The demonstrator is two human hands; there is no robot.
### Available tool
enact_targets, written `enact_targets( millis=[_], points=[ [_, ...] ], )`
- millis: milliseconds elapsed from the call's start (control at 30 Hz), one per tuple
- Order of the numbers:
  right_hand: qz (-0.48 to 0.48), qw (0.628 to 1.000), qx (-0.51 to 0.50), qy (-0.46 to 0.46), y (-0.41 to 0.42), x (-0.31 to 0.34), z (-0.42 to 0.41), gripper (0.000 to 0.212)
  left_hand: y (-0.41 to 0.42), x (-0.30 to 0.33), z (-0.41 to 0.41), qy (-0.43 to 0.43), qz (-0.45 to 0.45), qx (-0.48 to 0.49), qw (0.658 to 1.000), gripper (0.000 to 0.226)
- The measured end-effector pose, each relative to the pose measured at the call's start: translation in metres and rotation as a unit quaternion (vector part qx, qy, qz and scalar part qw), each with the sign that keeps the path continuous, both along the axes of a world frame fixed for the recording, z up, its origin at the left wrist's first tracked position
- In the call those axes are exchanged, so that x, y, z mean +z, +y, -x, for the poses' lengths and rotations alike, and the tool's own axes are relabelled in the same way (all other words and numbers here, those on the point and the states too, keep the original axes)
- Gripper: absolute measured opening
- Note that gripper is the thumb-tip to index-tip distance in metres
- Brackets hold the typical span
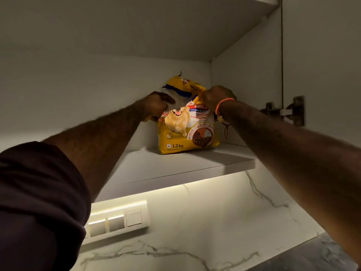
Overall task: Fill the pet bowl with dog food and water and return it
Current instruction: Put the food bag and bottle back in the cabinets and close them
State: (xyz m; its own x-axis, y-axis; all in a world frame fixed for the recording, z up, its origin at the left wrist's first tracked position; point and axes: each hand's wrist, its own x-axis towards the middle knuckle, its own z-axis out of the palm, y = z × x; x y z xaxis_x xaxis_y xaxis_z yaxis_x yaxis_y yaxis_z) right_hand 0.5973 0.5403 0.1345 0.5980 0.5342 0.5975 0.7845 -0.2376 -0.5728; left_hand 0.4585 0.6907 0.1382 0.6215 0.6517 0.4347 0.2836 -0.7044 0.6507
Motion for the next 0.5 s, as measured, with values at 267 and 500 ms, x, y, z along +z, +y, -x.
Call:
enact_targets(
  millis=[267,500],
  points=[
    [-0.06,0.993,0.003,0.102,0.023,-0.026,-0.024,0.039,-0.01,-0.004,-0.003,0.015,0.034,-0.006,0.999,0.036],
    [-0.06,0.997,-0.015,0.035,-0.01,-0.025,-0.002,0.071,-0.04,0.002,0.029,0.052,-0.072,0.062,0.994,0.061]
  ],
)
